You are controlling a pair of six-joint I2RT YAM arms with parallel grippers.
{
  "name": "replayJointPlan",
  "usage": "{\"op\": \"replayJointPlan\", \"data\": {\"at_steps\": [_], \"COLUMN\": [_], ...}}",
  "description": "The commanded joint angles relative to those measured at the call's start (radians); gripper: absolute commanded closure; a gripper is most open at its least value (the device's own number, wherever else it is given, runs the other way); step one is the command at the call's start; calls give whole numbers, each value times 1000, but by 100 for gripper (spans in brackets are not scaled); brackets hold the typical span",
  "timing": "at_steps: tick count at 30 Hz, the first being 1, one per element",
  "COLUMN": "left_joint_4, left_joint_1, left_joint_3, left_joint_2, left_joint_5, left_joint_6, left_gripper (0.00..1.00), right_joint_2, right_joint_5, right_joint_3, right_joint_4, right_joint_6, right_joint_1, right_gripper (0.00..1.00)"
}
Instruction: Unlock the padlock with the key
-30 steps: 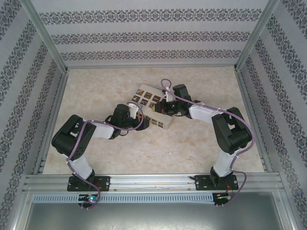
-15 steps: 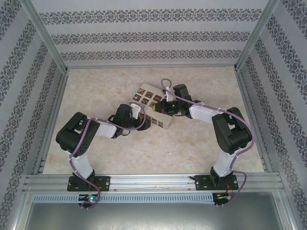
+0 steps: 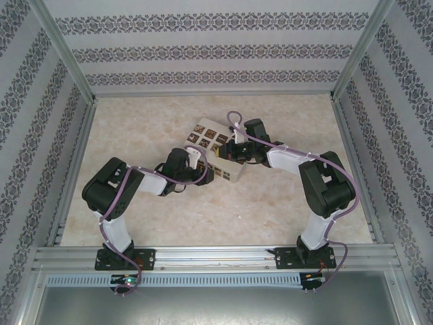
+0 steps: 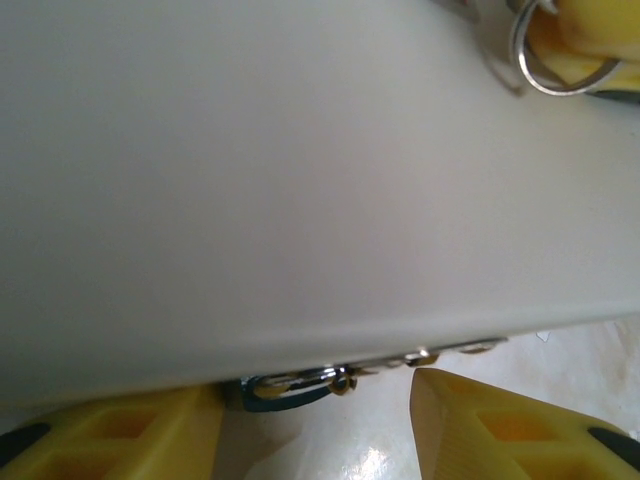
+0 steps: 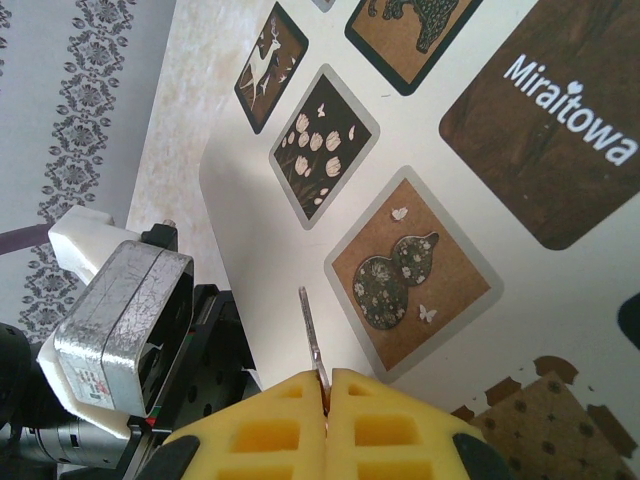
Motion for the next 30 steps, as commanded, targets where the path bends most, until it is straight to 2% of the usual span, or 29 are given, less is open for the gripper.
{"op": "replayJointPlan", "data": {"at_steps": [1,13,30], "left_joint_4": [84,105,56], "left_joint_1": [-16,-27,-38], "left_joint_3": [18,22,59], "left_joint_2": [11,22,26], "left_joint_5": [-40,-116,-118], "left_joint_6": [-30,-72,-52], "left_gripper": [49,54,64], "right_joint_2": [38,36,3], "right_joint_5": [15,13,-9], "right_joint_3": [-15,-16,24], "right_joint_4": [-79,-82,-122], "right_joint_6": [-17,-17,-13], "right_joint_1": [-2,-1,1], "right_gripper": [100,100,100]}}
